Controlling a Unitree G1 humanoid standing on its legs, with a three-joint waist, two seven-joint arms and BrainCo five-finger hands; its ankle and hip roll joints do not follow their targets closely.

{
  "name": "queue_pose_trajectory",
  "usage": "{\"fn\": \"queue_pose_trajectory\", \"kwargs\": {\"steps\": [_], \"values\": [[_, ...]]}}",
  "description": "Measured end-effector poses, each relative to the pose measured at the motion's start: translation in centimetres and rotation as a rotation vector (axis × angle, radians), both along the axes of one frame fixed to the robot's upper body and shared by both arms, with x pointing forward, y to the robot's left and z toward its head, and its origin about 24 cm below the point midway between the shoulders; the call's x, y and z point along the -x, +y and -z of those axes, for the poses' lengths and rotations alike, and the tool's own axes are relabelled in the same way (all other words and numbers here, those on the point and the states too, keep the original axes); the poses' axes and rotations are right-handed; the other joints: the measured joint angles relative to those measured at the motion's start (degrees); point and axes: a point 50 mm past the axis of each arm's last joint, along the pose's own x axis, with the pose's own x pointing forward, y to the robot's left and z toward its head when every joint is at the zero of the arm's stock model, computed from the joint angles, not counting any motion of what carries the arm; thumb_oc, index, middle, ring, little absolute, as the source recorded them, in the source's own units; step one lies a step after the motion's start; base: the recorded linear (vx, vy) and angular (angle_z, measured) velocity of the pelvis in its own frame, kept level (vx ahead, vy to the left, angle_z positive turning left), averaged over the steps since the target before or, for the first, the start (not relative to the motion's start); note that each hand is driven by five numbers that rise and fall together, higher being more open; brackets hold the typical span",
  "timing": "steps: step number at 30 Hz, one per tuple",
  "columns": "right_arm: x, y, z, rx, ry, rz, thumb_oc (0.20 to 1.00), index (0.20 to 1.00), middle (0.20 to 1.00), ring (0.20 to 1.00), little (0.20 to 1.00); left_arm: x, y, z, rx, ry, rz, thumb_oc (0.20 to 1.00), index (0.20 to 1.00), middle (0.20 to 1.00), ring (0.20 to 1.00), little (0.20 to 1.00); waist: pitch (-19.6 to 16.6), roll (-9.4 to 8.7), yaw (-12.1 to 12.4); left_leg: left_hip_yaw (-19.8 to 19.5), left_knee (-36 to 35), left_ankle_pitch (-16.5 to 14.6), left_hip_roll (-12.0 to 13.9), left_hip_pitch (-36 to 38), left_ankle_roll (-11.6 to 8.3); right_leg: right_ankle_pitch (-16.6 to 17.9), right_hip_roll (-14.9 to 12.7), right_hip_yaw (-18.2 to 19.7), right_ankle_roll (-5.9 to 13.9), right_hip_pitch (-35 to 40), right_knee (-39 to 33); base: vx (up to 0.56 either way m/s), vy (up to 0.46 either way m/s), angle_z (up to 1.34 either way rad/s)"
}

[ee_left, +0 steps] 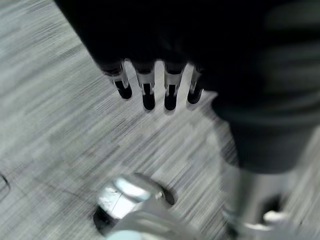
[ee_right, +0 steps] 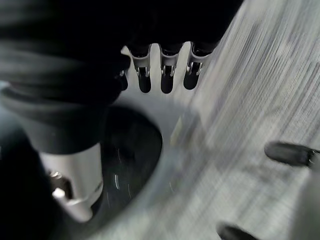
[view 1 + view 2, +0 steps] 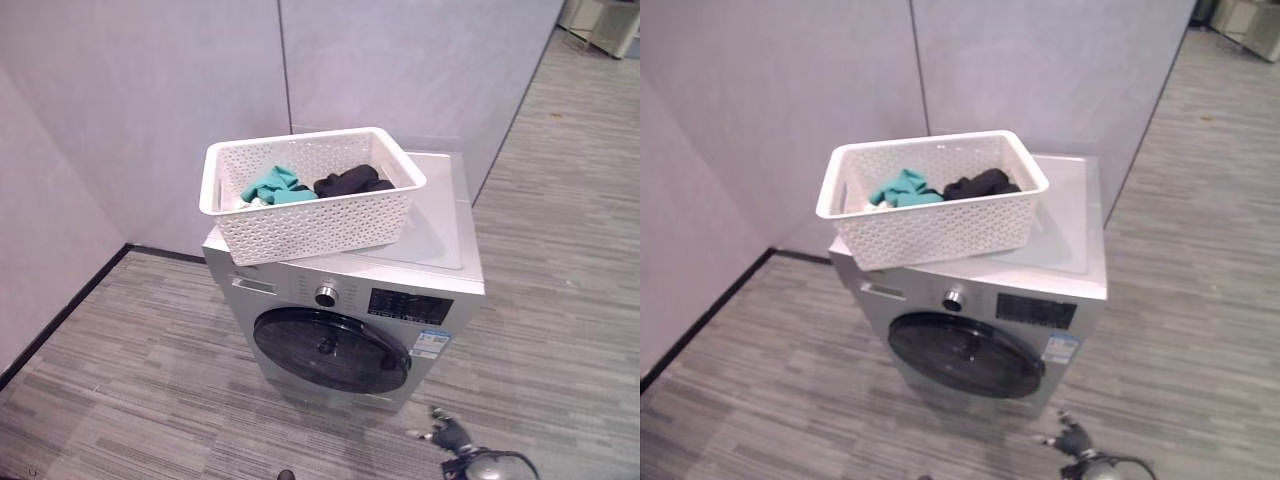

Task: Grab the laundry basket,head to the washer,open it,put in the laundry and shut it.

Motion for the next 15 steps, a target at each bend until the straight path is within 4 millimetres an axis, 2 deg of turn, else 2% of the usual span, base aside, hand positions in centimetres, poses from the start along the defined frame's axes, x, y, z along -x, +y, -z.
{"fn": "queue_pose_trajectory", "kwargs": {"steps": [1, 3, 4, 7, 8, 15], "values": [[-0.8, 0.8, -0.1, 0.001, -0.005, -0.060, 1.000, 1.000, 1.000, 1.000, 1.000, -1.1, 0.0, -0.1, -0.009, -0.036, 0.063, 1.000, 1.000, 1.000, 1.000, 1.000, 0.0, 0.20, 0.9, -0.4, 0.0, 0.0, 0.0, 0.2, 0.00, -0.1, 0.1, -0.3, -0.11, 0.3, 0.0, -0.02, -0.040, 0.21], [-1.6, 1.2, -0.3, 0.019, -0.020, -0.105, 1.000, 1.000, 1.000, 1.000, 1.000, -2.0, 0.0, -0.2, -0.020, -0.061, 0.109, 1.000, 1.000, 1.000, 1.000, 1.000, -0.3, 0.51, 1.5, -1.4, 0.0, 0.0, -0.1, 0.1, -0.06, -0.3, 0.4, -1.3, -0.25, 0.8, 0.0, -0.02, -0.028, 0.23], [-3.1, 1.7, -0.8, 0.066, -0.047, -0.189, 1.000, 1.000, 1.000, 1.000, 1.000, -2.6, -0.4, -0.2, -0.038, -0.065, 0.230, 1.000, 1.000, 1.000, 1.000, 1.000, -0.3, 0.68, 1.8, -1.9, 0.0, 0.1, 0.0, -0.1, -0.08, -0.3, 0.6, -1.7, -0.37, 0.7, 0.0, -0.02, -0.022, 0.21], [-5.5, 2.0, -1.9, 0.131, -0.120, -0.249, 1.000, 1.000, 1.000, 1.000, 1.000, -3.0, -0.4, -0.3, -0.059, -0.068, 0.291, 1.000, 1.000, 1.000, 1.000, 1.000, -0.4, 0.65, 2.1, -2.9, 0.0, 0.4, 0.1, -0.1, -0.32, -0.3, 0.8, -2.9, -0.54, 1.4, 0.0, 0.00, -0.004, 0.19], [-6.2, 1.8, -2.2, 0.157, -0.143, -0.246, 1.000, 1.000, 1.000, 1.000, 1.000, -3.0, -0.3, -0.3, -0.071, -0.066, 0.295, 1.000, 1.000, 1.000, 1.000, 1.000, -0.5, 0.47, 3.0, -3.0, 0.0, 0.4, 0.2, 0.0, -0.33, -0.5, 0.8, -3.0, -0.77, 1.5, 0.0, 0.00, 0.004, 0.15], [-7.8, 0.4, -3.7, 0.286, -0.226, -0.288, 1.000, 1.000, 1.000, 1.000, 1.000, -2.7, -0.2, -0.3, -0.086, -0.049, 0.322, 1.000, 1.000, 1.000, 1.000, 1.000, -0.3, 0.21, 3.6, -4.5, 0.0, 0.5, 0.2, -0.1, -0.38, -0.9, 1.0, -4.6, -1.08, 2.2, 0.0, 0.01, 0.002, 0.12]]}}
